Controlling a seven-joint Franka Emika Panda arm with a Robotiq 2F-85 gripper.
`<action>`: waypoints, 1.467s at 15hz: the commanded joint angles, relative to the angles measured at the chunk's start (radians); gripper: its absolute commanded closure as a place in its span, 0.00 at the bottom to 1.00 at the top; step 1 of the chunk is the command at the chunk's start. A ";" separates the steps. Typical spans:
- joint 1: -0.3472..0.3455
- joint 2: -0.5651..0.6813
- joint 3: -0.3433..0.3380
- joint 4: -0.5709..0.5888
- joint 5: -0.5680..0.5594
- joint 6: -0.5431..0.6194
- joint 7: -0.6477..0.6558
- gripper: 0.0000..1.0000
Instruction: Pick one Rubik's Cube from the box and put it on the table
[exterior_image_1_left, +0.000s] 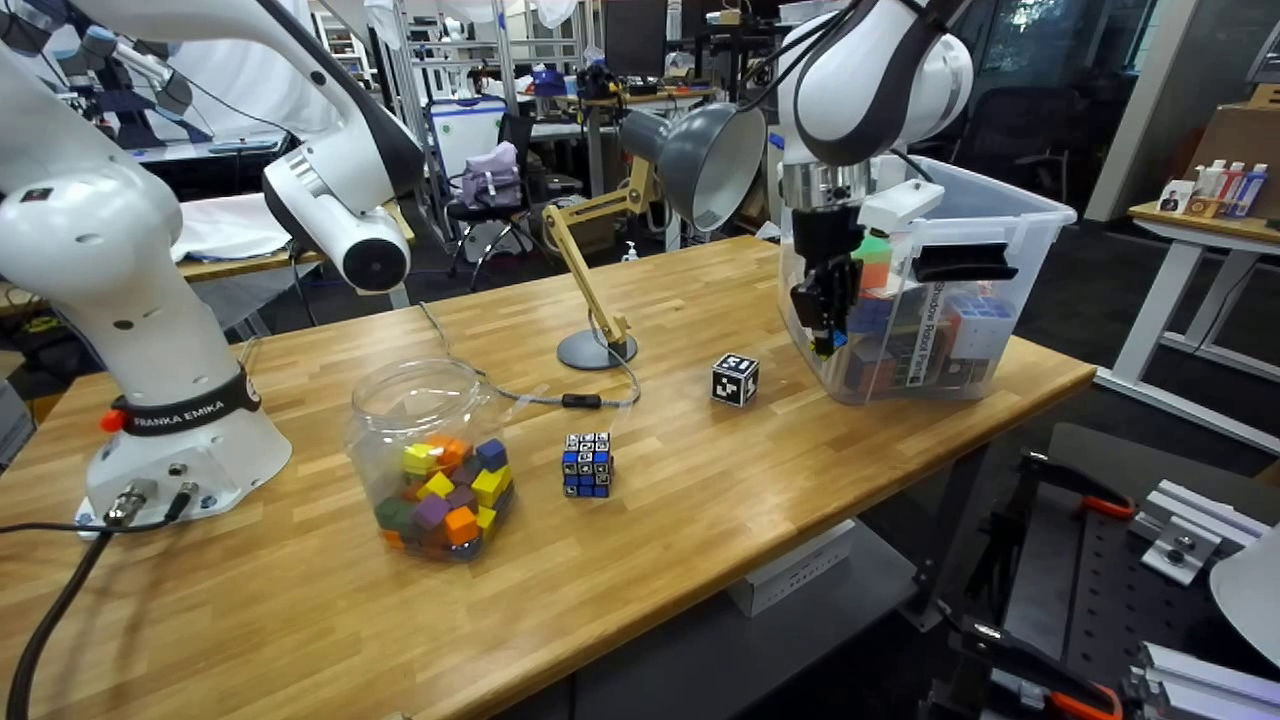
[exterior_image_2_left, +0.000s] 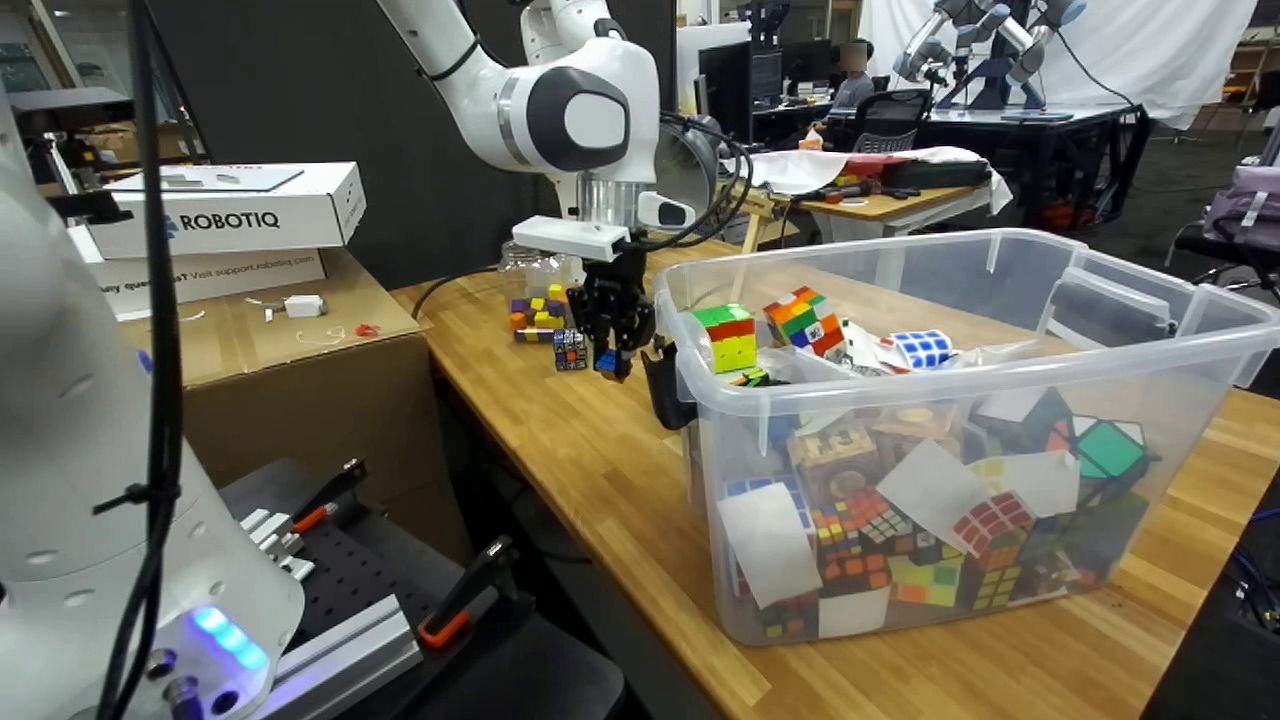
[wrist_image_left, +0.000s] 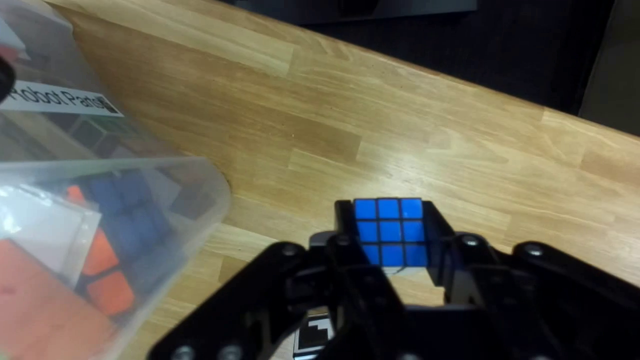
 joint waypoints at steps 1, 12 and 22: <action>-0.012 0.019 0.018 -0.003 0.056 0.028 -0.047 0.92; -0.006 0.040 0.015 0.006 0.060 0.012 -0.032 0.92; 0.035 0.133 0.083 -0.001 0.042 0.006 -0.045 0.92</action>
